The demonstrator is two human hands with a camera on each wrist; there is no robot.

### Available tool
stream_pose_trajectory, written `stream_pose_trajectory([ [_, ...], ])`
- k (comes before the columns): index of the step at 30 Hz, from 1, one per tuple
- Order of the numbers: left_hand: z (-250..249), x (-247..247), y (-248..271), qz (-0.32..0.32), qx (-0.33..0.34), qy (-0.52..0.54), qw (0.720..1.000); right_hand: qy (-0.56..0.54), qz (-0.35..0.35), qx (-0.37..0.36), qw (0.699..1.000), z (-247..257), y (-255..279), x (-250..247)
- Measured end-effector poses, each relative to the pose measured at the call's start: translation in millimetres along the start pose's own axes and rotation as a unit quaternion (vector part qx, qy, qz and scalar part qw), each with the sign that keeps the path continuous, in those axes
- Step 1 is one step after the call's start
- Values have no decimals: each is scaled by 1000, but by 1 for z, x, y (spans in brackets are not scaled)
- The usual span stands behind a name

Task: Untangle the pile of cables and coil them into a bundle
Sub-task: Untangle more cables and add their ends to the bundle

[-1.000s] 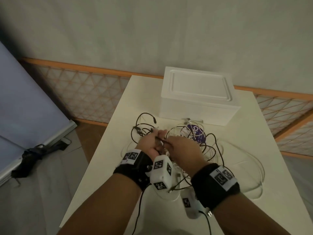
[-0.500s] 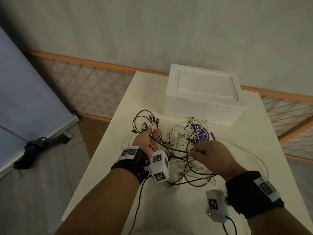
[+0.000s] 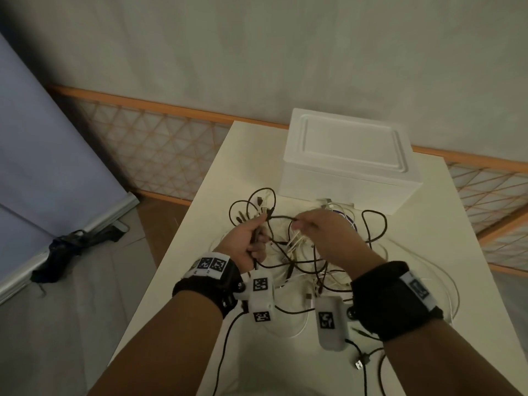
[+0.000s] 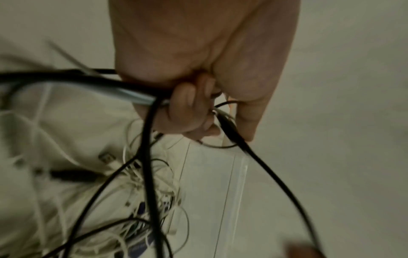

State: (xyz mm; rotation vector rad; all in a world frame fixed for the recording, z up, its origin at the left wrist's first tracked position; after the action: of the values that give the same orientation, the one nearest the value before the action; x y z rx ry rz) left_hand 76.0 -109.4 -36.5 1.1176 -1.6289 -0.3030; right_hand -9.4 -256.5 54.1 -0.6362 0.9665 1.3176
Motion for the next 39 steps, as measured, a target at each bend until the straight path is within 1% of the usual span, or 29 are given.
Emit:
stream_pose_trajectory([
  [2, -3, -2, 5, 30, -9, 55, 998, -87, -71, 18, 994, -4, 2, -15],
  [3, -4, -1, 7, 44, -3, 82, 996, -124, -88, 25, 988, -2, 4, -19],
  [5, -4, 4, 9, 62, 32, 114, 991, -158, -84, 24, 984, -1, 6, -21],
  [9, -2, 17, 11, 88, 79, 123, 985, -145, -43, 3, 989, -1, 9, -4],
  [13, -3, 33, 20, 114, 96, 125, 981, -100, -17, -31, 994, -5, 10, 10],
  [15, -3, 40, 22, 116, 114, 118, 980, -39, 4, -58, 998, -4, 11, 14],
  [17, -2, 44, 24, 118, 130, 99, 980, 15, 9, -77, 997, -2, 12, 16],
  [22, -2, 49, 28, 113, 173, 50, 977, 57, 3, -74, 996, -3, 13, 16],
  [24, 0, 49, 29, 110, 181, 41, 976, 69, 1, -77, 995, -2, 14, 14],
  [25, 1, 49, 29, 107, 179, 52, 977, 76, 0, -79, 994, -1, 15, 13],
  [27, -2, 48, 28, 92, 171, 122, 973, 110, -2, -72, 991, 0, 17, 8],
  [29, -16, 39, 28, 69, 184, 214, 957, 164, -16, -52, 985, -8, 20, -2],
  [31, -41, 21, 27, 38, 215, 265, 939, 206, -36, -27, 978, -27, 24, -18],
  [33, -67, -1, 29, -17, 267, 233, 935, 218, -61, 0, 974, -54, 29, -32],
  [35, -84, -16, 36, -78, 322, 152, 931, 203, -77, 28, 976, -74, 35, -42],
  [36, -87, -18, 39, -98, 343, 102, 929, 201, -80, 38, 975, -77, 37, -45],
  [37, -85, -15, 43, -105, 354, 43, 928, 205, -84, 38, 974, -75, 38, -45],
  [38, -80, -6, 46, -99, 361, -37, 927, 213, -91, 28, 972, -68, 37, -44],
  [39, -70, 7, 50, -81, 365, -142, 916, 223, -97, 10, 970, -57, 34, -41],
])
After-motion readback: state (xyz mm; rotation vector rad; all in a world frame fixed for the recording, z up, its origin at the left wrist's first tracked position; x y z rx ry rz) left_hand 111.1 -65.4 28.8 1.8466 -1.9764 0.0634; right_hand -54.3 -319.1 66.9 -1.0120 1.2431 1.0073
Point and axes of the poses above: each hand's wrist, its own y-axis away from the middle knuckle, its own x-axis out of the palm, z = x × y, the point moved 2 cm from there along -y, towards the middle knuckle, and after that the axes turned 13 degrees about y, right-handed, at the moved point
